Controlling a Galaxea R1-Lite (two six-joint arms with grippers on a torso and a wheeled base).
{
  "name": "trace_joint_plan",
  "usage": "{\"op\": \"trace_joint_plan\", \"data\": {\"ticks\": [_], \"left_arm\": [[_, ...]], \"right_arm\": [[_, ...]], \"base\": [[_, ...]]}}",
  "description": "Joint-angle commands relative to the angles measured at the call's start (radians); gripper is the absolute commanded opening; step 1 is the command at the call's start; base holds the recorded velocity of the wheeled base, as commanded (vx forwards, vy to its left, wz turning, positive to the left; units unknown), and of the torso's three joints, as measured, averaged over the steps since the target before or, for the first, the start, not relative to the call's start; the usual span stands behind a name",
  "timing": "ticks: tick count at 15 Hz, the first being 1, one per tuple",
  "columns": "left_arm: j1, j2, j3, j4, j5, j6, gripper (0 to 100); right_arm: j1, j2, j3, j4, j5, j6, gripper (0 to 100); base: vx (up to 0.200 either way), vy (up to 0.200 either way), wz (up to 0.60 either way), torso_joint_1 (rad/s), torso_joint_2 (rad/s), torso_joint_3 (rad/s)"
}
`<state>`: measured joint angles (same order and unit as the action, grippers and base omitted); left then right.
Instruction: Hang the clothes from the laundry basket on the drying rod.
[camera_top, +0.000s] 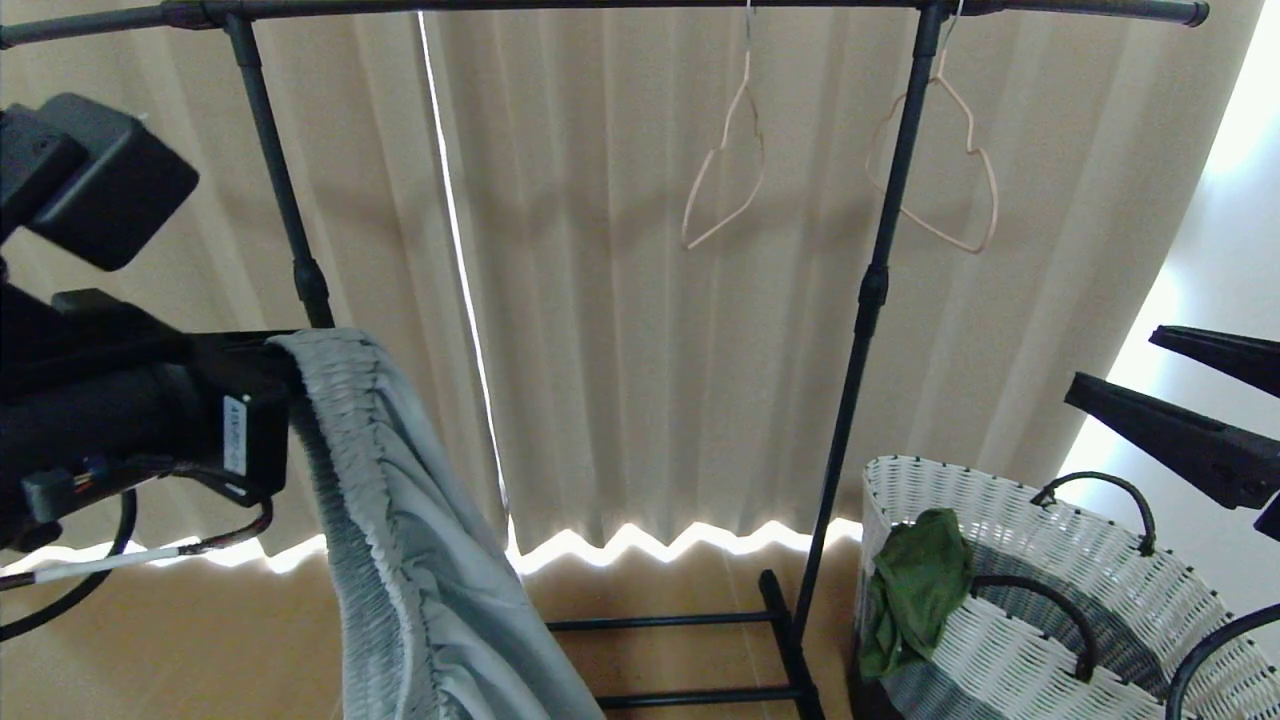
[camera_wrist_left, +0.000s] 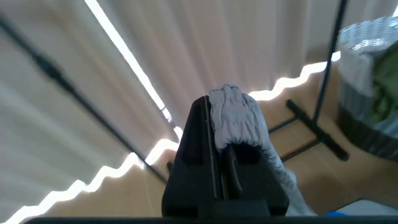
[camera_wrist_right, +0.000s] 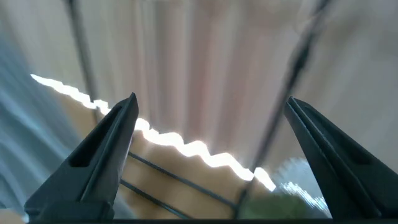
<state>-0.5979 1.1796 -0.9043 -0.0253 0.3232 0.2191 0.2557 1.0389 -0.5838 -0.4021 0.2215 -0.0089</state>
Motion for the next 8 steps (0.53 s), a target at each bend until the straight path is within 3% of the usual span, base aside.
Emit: {"op": "trace_joint_plan", "data": {"ticks": [1, 3, 4, 6, 8], "left_arm": [[0.026, -0.069, 0.050, -0.001, -0.001, -0.003, 0], [0.026, -0.109, 0.091, -0.004, -0.003, -0.003, 0], [0.026, -0.141, 0.117, -0.002, -0.004, 0.000, 0], [0.029, -0.166, 0.143, -0.002, -0.004, 0.000, 0], [0.064, -0.169, 0.166, -0.004, -0.004, 0.002, 0]], "right_arm": [[-0.023, -0.011, 0.025, -0.001, -0.002, -0.017, 100], [-0.075, -0.014, 0.075, -0.007, -0.036, -0.088, 100], [-0.112, -0.025, 0.114, -0.015, -0.099, -0.120, 100], [-0.118, -0.048, 0.145, -0.018, -0.165, -0.121, 100], [-0.116, -0.076, 0.160, -0.020, -0.179, -0.118, 100]], "base": [[0.000, 0.000, 0.00, 0.000, 0.00, 0.000], [0.000, 0.000, 0.00, 0.000, 0.00, 0.000], [0.000, 0.000, 0.00, 0.000, 0.00, 0.000], [0.000, 0.000, 0.00, 0.000, 0.00, 0.000], [0.000, 0.000, 0.00, 0.000, 0.00, 0.000]]}}
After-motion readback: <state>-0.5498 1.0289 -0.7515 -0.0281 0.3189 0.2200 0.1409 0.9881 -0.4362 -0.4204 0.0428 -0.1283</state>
